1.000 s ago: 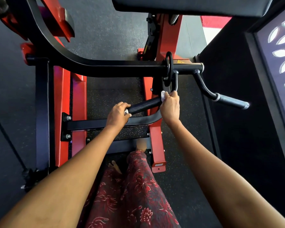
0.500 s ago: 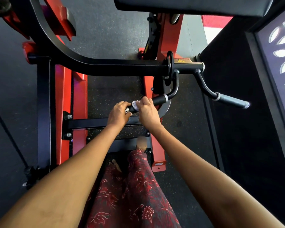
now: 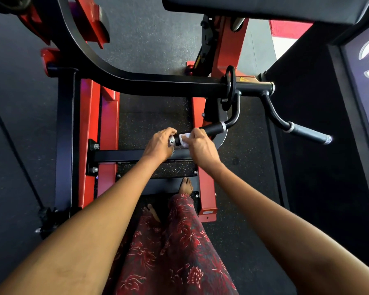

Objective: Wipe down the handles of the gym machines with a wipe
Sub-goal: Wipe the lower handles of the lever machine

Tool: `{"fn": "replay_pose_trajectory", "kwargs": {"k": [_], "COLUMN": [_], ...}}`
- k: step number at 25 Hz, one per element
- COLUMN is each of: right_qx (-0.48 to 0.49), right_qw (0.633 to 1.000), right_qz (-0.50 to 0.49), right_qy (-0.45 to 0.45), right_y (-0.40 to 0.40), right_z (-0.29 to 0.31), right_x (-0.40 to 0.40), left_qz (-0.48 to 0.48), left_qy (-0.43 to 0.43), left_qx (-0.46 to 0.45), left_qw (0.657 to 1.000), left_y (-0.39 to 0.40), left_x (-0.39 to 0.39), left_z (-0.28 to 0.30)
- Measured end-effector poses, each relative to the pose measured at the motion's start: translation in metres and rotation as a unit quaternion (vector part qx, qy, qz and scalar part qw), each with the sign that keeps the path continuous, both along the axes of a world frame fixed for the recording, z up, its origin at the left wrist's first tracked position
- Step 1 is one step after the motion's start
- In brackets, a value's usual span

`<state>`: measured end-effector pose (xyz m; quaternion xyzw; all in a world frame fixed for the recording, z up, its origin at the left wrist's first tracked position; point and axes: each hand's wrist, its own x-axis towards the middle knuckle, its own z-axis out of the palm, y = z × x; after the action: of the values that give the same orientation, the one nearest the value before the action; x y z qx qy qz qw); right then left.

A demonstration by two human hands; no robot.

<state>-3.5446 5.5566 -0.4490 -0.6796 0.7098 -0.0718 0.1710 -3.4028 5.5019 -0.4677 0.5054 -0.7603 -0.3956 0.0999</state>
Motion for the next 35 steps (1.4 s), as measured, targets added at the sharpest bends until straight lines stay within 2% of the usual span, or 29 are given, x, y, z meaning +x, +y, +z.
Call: {"fn": "replay_pose_trajectory", "kwargs": {"k": [3, 6, 8, 12, 15, 17, 21, 23, 25, 27, 28, 32, 35], "right_qx": [-0.012, -0.021, -0.038, -0.047, -0.035, -0.041, -0.01, -0.008, -0.011, 0.031, 0.037, 0.078, 0.096], "right_qw": [0.998, 0.999, 0.998, 0.997, 0.999, 0.997, 0.994, 0.997, 0.999, 0.995, 0.994, 0.986, 0.982], "right_qz": [-0.054, 0.019, 0.052, -0.04, 0.025, 0.056, -0.085, -0.058, 0.03, 0.074, 0.064, -0.049, 0.045], "right_qy": [0.03, 0.018, 0.018, 0.039, 0.019, 0.028, 0.07, 0.054, 0.038, 0.065, 0.085, 0.141, 0.158], "right_y": [-0.005, -0.002, 0.004, -0.001, 0.001, 0.009, -0.002, -0.009, -0.001, 0.017, 0.022, 0.012, 0.021], "right_z": [0.002, -0.005, -0.008, -0.005, -0.01, -0.011, 0.002, 0.008, 0.003, 0.001, 0.001, 0.005, -0.003], "right_x": [0.013, 0.035, 0.015, 0.006, 0.031, 0.017, -0.005, 0.014, 0.025, 0.01, -0.005, -0.019, -0.01], "left_qz": [0.018, 0.032, 0.029, 0.047, 0.05, 0.043, 0.038, 0.034, 0.022, -0.005, -0.025, -0.087, -0.104], "left_qy": [0.009, 0.023, 0.028, 0.032, 0.029, 0.026, 0.013, 0.002, -0.008, -0.039, -0.07, -0.207, -0.243], "left_qx": [0.011, 0.017, 0.024, 0.033, 0.037, 0.043, 0.048, 0.035, 0.009, -0.005, -0.012, -0.063, -0.059], "left_qw": [1.0, 0.999, 0.999, 0.998, 0.998, 0.998, 0.998, 0.999, 1.0, 0.999, 0.997, 0.973, 0.963], "left_y": [-0.002, -0.002, -0.002, -0.001, -0.001, -0.002, -0.001, 0.001, 0.005, 0.011, 0.015, 0.024, 0.027], "left_x": [0.001, 0.002, 0.004, 0.001, -0.001, -0.001, -0.003, -0.004, -0.005, -0.007, -0.01, -0.024, -0.03], "left_z": [0.0, 0.001, -0.001, 0.0, 0.004, 0.006, 0.009, 0.009, 0.008, 0.007, 0.007, 0.008, 0.008]}}
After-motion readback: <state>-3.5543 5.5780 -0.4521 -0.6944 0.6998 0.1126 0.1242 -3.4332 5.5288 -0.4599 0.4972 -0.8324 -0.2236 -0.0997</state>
